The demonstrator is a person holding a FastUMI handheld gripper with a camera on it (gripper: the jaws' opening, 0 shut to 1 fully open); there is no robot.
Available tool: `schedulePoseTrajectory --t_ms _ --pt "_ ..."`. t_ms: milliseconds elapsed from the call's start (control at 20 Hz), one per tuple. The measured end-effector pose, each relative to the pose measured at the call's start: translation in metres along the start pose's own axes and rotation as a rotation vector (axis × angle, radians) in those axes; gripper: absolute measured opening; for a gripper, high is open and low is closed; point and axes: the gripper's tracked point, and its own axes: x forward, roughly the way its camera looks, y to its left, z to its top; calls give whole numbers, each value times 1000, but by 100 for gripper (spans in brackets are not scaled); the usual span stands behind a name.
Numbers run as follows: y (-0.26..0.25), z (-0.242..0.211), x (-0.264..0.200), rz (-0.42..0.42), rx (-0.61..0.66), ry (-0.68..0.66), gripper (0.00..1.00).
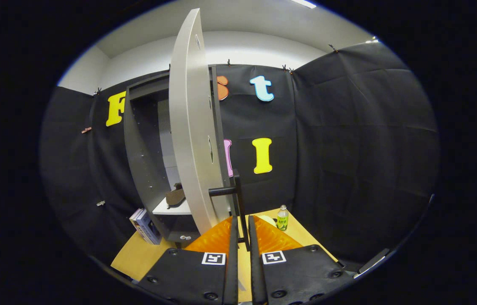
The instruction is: Open the shoe cabinet door, grab the shoes and put them into the shoe cabinet, then close the shoe cabinet door.
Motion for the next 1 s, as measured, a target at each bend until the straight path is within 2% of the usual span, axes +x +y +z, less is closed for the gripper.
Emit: schedulePoseTrajectory --t_ms 150,300,350,500,600,750,850,1000 --pt "8 1 -8 25 51 2 17" --pt "2 2 -18 -8 16 0 17" --pt "7 6 -24 -4 -1 0 20" --pt "18 17 -46 4 -72 0 39" --pt "39 21 -59 55 -91 6 51" --pt "79 14 -73 155 -30 36 88" --pt "103 -1 -71 210 14 72 98" --pt "143 -53 -57 244 53 173 98"
